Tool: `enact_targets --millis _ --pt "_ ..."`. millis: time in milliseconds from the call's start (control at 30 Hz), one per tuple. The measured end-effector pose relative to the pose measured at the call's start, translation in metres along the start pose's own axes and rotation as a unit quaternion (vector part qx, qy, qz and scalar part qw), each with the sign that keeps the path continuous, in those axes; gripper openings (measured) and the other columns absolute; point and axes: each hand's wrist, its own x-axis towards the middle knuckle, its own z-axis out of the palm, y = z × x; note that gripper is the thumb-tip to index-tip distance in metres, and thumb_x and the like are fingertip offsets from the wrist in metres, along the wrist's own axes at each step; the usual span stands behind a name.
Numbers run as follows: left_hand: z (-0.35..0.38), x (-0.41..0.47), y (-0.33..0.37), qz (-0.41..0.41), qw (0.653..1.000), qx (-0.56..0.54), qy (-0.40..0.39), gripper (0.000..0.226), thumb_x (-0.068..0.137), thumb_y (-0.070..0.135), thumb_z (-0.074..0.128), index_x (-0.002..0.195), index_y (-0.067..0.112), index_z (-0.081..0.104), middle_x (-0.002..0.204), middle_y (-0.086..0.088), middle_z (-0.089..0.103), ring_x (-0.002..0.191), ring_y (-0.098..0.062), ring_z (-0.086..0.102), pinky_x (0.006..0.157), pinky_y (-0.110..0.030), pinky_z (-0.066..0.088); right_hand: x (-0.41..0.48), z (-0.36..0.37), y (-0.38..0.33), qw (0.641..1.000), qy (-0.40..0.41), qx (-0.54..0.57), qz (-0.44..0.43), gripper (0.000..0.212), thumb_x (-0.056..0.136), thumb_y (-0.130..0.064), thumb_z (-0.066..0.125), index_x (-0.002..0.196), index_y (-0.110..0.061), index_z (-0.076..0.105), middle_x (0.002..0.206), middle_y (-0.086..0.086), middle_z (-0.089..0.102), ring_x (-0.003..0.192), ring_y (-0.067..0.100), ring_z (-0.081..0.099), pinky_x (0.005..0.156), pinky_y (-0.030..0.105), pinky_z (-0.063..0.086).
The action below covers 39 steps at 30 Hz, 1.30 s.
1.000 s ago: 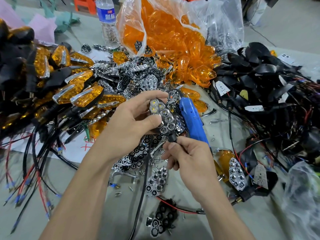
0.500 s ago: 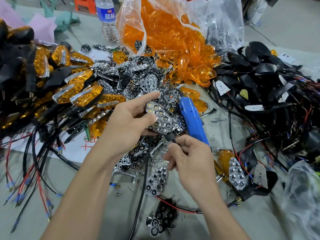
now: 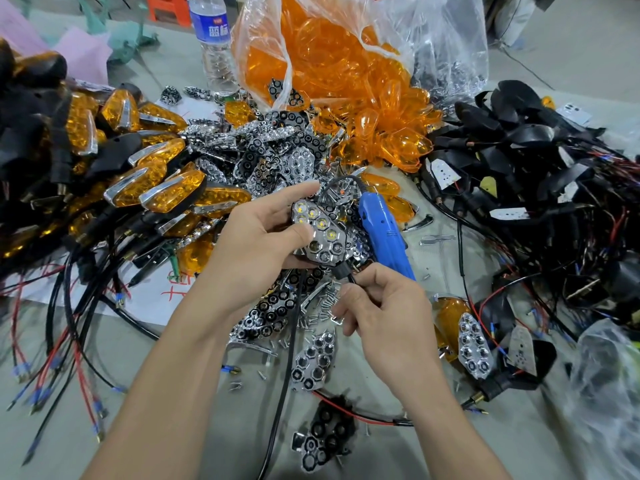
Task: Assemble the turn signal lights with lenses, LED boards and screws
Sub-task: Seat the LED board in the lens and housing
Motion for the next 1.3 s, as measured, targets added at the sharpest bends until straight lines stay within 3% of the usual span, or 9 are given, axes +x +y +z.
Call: enact_targets --millis 300,433,567,700,833,967,1133,1233,1300 --pt "-0.002 0.001 0.000 0.001 1.000 -0.007 -0.007 0.048 0.097 -0.011 0.060 0.126 0.024 0.073 0.077 0.008 0.073 0.074 -0.015 0.073 0.067 -0.036 0.066 0.001 0.000 0.003 1.000 -0.014 0.012 -0.007 0.022 0.095 -0.014 0.067 0.074 -0.019 0.062 0.068 -0.001 0.075 0.048 0.013 0.062 0.051 0.023 0.045" --pt "-0.002 0.000 -0.002 0.006 1.000 0.000 -0.013 0.048 0.095 -0.016 0.057 0.127 0.019 0.070 0.060 0.018 0.062 0.059 -0.005 0.065 0.065 -0.038 0.066 0.004 -0.005 0.001 0.995 -0.064 0.072 0.018 0.024 0.078 -0.033 0.067 0.101 -0.041 0.069 0.087 -0.004 0.079 0.077 0.017 0.075 0.076 0.039 0.059" --pt "0.004 0.000 -0.003 0.003 1.000 0.010 -0.024 0.056 0.093 -0.017 0.059 0.128 0.026 0.068 0.078 0.001 0.077 0.072 -0.016 0.068 0.070 -0.043 0.064 0.026 0.000 -0.014 0.986 -0.093 0.139 -0.006 0.026 0.083 -0.046 0.068 0.108 -0.047 0.070 0.094 -0.003 0.078 0.090 0.021 0.076 0.078 0.042 0.064" --pt "0.012 0.001 -0.004 0.008 1.000 0.010 -0.008 0.046 0.095 -0.011 0.061 0.120 0.026 0.072 0.086 0.000 0.079 0.079 -0.016 0.068 0.079 -0.058 0.063 0.040 0.011 -0.022 0.984 -0.062 0.164 -0.030 0.025 0.092 -0.027 0.065 0.111 -0.020 0.079 0.091 0.005 0.078 0.083 0.022 0.073 0.067 0.039 0.062" --pt "0.015 0.000 -0.004 0.001 0.998 -0.033 0.051 0.026 0.102 0.011 0.062 0.098 0.024 0.083 0.093 -0.006 0.079 0.070 -0.010 0.071 0.051 -0.034 0.060 0.041 0.018 -0.013 0.984 -0.021 0.177 -0.021 0.037 0.083 -0.033 0.071 0.118 -0.024 0.079 0.100 0.000 0.081 0.097 0.028 0.076 0.077 0.049 0.065" --pt "0.015 0.010 -0.015 0.032 0.991 0.046 0.119 0.020 0.091 0.019 0.067 0.086 0.027 0.084 0.065 -0.013 0.068 0.060 -0.037 0.056 0.060 -0.067 0.058 0.040 0.026 -0.011 0.990 -0.013 0.142 -0.026 0.039 0.074 -0.055 0.069 0.101 -0.029 0.082 0.084 0.010 0.077 0.084 0.037 0.074 0.072 0.054 0.064" --pt "0.016 0.014 -0.016 0.073 0.981 0.126 0.129 0.020 0.091 0.031 0.063 0.091 0.038 0.082 0.051 0.015 0.057 0.045 -0.008 0.042 0.050 -0.023 0.035 0.049 0.020 -0.014 0.991 -0.012 0.114 -0.065 0.024 0.077 -0.050 0.071 0.091 -0.035 0.083 0.075 0.006 0.074 0.069 0.019 0.061 0.072 0.054 0.058" --pt "0.019 0.010 -0.018 0.058 0.962 0.239 0.117 0.035 0.091 0.050 0.056 0.119 0.041 0.075 0.095 0.024 0.076 0.088 0.008 0.069 0.078 -0.020 0.053 0.052 0.019 -0.011 0.985 0.018 0.158 -0.062 0.018 0.081 -0.034 0.074 0.095 -0.039 0.083 0.089 -0.006 0.081 0.087 0.017 0.075 0.089 0.052 0.061" --pt "0.028 0.008 -0.020 0.014 0.995 0.090 0.043 0.025 0.098 0.038 0.060 0.117 0.033 0.076 0.111 0.009 0.079 0.107 -0.008 0.071 0.091 -0.029 0.058 0.054 0.020 -0.008 0.978 0.023 0.198 -0.066 0.026 0.081 -0.030 0.077 0.106 -0.027 0.083 0.099 -0.003 0.081 0.099 0.021 0.077 0.093 0.046 0.061"
